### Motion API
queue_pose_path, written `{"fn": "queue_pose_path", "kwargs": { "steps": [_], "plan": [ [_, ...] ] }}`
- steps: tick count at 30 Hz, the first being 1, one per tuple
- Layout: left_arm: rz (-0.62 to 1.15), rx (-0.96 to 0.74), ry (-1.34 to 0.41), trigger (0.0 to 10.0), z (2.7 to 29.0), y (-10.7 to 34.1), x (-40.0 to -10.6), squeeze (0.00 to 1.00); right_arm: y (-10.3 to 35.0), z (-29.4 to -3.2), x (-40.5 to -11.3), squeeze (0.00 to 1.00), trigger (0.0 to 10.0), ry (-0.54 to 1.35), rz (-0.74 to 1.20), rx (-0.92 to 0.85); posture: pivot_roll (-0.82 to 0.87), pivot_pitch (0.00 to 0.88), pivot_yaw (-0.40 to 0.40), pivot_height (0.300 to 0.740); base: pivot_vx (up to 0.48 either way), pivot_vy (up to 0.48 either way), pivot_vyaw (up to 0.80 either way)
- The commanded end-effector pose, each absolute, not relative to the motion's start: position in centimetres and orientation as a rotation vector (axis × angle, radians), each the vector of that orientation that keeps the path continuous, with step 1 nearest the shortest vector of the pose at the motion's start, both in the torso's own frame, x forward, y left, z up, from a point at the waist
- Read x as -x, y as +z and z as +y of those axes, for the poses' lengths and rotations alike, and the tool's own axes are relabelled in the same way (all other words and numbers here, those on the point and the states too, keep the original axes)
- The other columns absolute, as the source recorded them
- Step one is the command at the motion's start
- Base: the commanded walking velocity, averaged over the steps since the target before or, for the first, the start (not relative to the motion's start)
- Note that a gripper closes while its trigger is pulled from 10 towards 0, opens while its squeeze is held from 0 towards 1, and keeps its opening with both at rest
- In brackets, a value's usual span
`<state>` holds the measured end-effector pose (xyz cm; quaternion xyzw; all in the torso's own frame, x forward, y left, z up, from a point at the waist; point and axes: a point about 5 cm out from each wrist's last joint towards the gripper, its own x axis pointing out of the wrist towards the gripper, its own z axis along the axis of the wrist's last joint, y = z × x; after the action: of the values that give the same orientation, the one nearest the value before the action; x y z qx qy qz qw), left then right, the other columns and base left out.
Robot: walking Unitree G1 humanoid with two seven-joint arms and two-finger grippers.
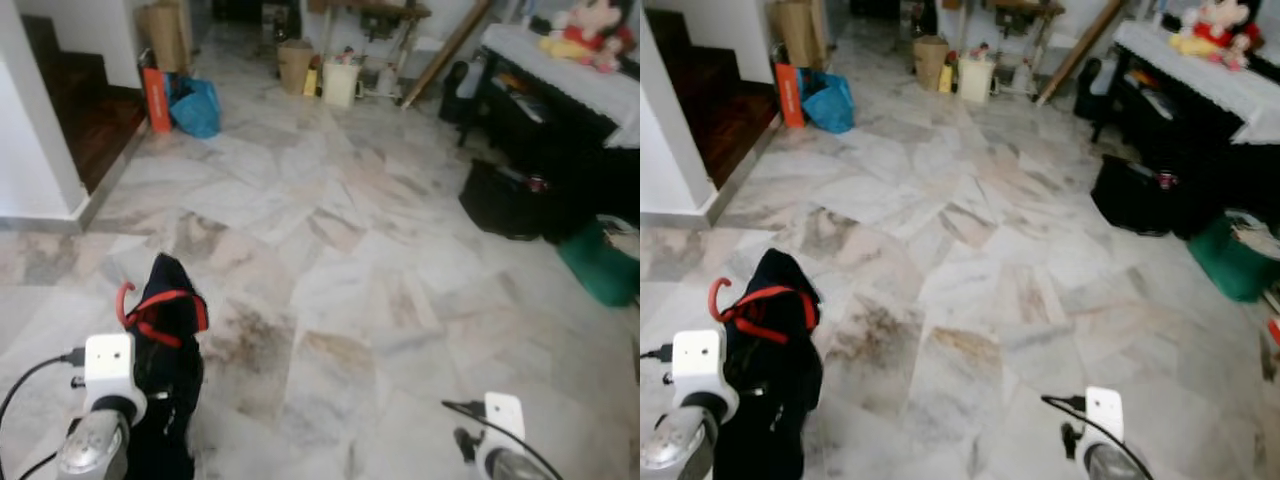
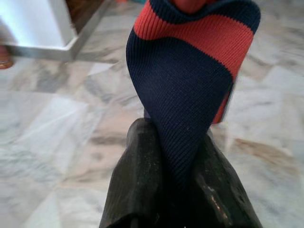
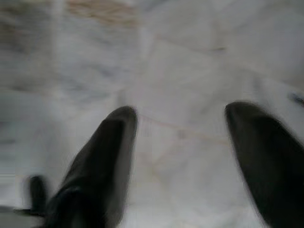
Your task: Hang hanger
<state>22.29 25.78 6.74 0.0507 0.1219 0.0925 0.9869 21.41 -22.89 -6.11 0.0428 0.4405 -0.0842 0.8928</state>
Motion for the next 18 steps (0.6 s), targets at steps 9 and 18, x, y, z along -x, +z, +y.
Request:
{"fn": "queue_pose_path", "kwargs": {
  "steps": [9,18],
  "plan": [
    [0.331,-0.16,0.235,10.0,26.9,4.5,-21.6,0.0,-6.1,-24.1,-20.9,0.0,10.0,-0.204,0.924,-0.073,0.11,0.0,-0.11,0.716,0.198,0.0,0.0],
    [0.537,-0.064,0.4,10.0,29.0,-0.8,-18.1,0.0,-6.1,-24.1,-20.9,0.0,10.0,-0.206,0.923,-0.068,0.11,0.0,-0.114,0.716,0.0,0.0,0.0]
  ]
}}
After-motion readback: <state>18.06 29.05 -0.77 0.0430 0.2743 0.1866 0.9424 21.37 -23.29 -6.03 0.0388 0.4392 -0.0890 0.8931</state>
